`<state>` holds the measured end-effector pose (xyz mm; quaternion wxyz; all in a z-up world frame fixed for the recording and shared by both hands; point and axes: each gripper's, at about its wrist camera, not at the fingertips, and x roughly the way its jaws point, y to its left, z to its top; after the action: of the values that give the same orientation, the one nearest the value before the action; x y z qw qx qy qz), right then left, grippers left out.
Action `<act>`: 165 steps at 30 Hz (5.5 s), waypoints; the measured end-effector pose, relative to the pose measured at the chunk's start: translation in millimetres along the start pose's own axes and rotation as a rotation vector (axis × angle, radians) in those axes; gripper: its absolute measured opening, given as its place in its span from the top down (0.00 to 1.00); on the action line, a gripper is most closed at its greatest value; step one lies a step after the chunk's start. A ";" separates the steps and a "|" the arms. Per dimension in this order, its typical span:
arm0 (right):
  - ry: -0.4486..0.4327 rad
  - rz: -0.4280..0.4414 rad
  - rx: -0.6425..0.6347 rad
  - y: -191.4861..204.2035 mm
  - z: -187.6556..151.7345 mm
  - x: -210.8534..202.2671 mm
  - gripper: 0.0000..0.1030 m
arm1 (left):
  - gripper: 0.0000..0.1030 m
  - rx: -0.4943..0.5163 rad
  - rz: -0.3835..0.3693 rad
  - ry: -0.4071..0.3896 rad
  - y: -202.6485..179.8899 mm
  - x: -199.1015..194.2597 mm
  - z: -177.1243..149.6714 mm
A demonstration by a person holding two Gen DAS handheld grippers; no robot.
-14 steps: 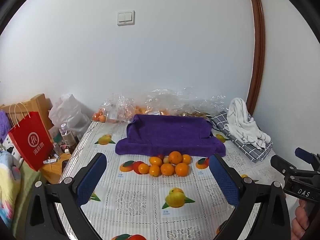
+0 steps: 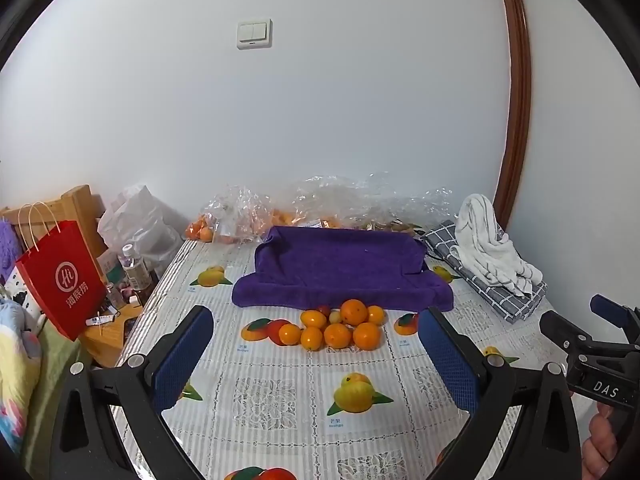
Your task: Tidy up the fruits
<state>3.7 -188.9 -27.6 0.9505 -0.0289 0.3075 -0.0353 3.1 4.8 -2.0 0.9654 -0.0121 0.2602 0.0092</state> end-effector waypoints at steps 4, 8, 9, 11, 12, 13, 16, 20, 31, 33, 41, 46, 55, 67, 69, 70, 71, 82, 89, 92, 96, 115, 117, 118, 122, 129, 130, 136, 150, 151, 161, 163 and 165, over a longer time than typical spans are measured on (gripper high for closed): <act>0.007 0.000 0.014 -3.4 2.8 0.1 0.00 | 0.00 0.002 -0.001 -0.004 -0.9 -1.2 -2.3; 0.007 0.004 0.021 -6.6 2.6 0.0 0.00 | 0.00 0.001 0.000 -0.006 -1.4 -1.7 -3.4; 0.007 0.003 0.021 -7.1 3.4 -0.3 0.00 | 0.00 0.000 -0.001 -0.007 -1.4 -2.0 -3.7; 0.008 0.004 0.022 -7.4 4.2 -0.6 0.00 | 0.00 0.000 0.000 -0.004 -2.4 -2.1 -3.8; 0.007 0.003 0.022 -7.3 4.0 -0.8 0.00 | 0.00 0.002 -0.001 -0.006 -1.4 -2.3 -4.6; 0.007 0.003 0.023 -7.3 4.1 -0.9 0.00 | 0.00 0.003 -0.002 -0.006 -1.2 -2.7 -5.4; 0.006 0.002 0.025 -7.8 3.5 -0.8 0.00 | 0.00 0.004 -0.006 -0.007 -2.7 -3.7 -6.7; 0.005 -0.001 0.020 -7.5 3.3 -1.6 0.00 | 0.00 0.005 -0.006 -0.006 -3.7 -3.9 -6.3; -0.001 -0.002 0.016 -6.2 3.7 -4.6 0.00 | 0.00 0.005 -0.010 -0.003 -5.5 -3.5 -5.0; -0.003 -0.005 0.013 -5.4 4.1 -5.6 0.00 | 0.00 0.005 -0.012 -0.004 -5.1 -4.7 -3.9; -0.006 -0.002 0.016 -5.7 4.7 -6.2 0.00 | 0.00 0.002 -0.014 -0.003 -3.3 -5.6 -3.0; -0.007 -0.001 0.017 -5.0 4.5 -6.4 0.00 | 0.00 0.005 -0.014 -0.004 -2.3 -5.3 -2.8; -0.013 -0.002 0.019 -5.5 2.8 -8.0 0.00 | 0.00 0.003 -0.014 -0.006 -2.3 -5.5 -3.1; -0.021 -0.007 0.027 -5.6 1.2 -11.8 0.00 | 0.00 0.008 -0.018 -0.011 -2.7 -9.1 -0.7; -0.022 -0.009 0.028 -5.3 0.5 -12.9 0.00 | 0.00 0.008 -0.021 -0.012 -2.3 -9.5 -0.7; -0.026 -0.012 0.030 -5.7 0.3 -13.6 0.00 | 0.00 0.008 -0.021 -0.013 -2.4 -10.0 -1.5; -0.028 -0.011 0.032 -5.9 -0.2 -14.5 0.00 | 0.00 0.009 -0.024 -0.013 -2.2 -10.4 -1.2; -0.032 0.007 0.041 -4.1 0.2 -13.2 0.00 | 0.00 0.015 -0.030 -0.016 0.3 -7.6 -2.8; -0.011 0.036 0.022 8.0 -5.0 14.7 0.00 | 0.00 0.004 -0.035 -0.005 15.2 15.7 -6.5; 0.024 0.018 0.002 15.8 -9.8 37.1 0.00 | 0.00 -0.021 -0.023 0.012 30.2 32.6 -9.6; 0.097 0.063 -0.025 29.9 -18.1 77.8 0.04 | 0.01 -0.003 0.035 0.059 52.8 61.8 -16.3; 0.244 0.294 -0.070 102.4 -40.3 207.9 0.41 | 0.10 -0.040 0.061 0.295 121.6 155.6 -72.5; 0.272 0.315 -0.066 105.8 -40.6 218.5 0.41 | 0.10 -0.035 0.055 0.335 121.6 162.1 -74.0; 0.285 0.324 -0.066 106.9 -41.0 222.9 0.41 | 0.10 -0.045 0.049 0.344 122.9 164.4 -75.6; 0.308 0.336 -0.073 110.5 -45.4 235.4 0.44 | 0.11 -0.066 0.014 0.351 125.0 168.9 -79.7; 0.294 0.381 -0.092 113.4 -44.3 243.8 0.59 | 0.12 -0.049 -0.038 0.362 110.4 184.5 -76.0; 0.293 0.377 -0.101 114.3 -44.0 242.7 0.59 | 0.12 -0.053 -0.046 0.373 107.0 190.9 -75.4; 0.292 0.356 -0.122 96.2 -46.0 232.2 0.60 | 0.31 -0.118 -0.140 0.391 93.3 218.8 -67.0; 0.277 0.273 -0.075 50.0 -57.3 230.7 0.59 | 0.52 -0.073 -0.223 0.403 72.7 242.7 -62.7; 0.279 0.268 -0.076 50.7 -57.1 231.5 0.59 | 0.52 -0.082 -0.231 0.407 73.5 244.5 -62.3; 0.284 0.275 -0.060 52.8 -55.6 238.5 0.59 | 0.72 -0.108 -0.301 0.405 69.7 245.9 -62.2; 0.285 0.282 -0.059 52.0 -55.3 237.9 0.59 | 0.72 -0.107 -0.261 0.396 71.8 242.5 -61.6; 0.288 0.290 -0.056 51.4 -55.4 236.7 0.59 | 0.72 -0.124 -0.241 0.403 77.8 240.5 -61.6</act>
<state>165.1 -159.7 -214.3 0.8907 -0.0053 0.4418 0.1068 178.2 83.5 -177.6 0.8856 -0.1041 0.4430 -0.0926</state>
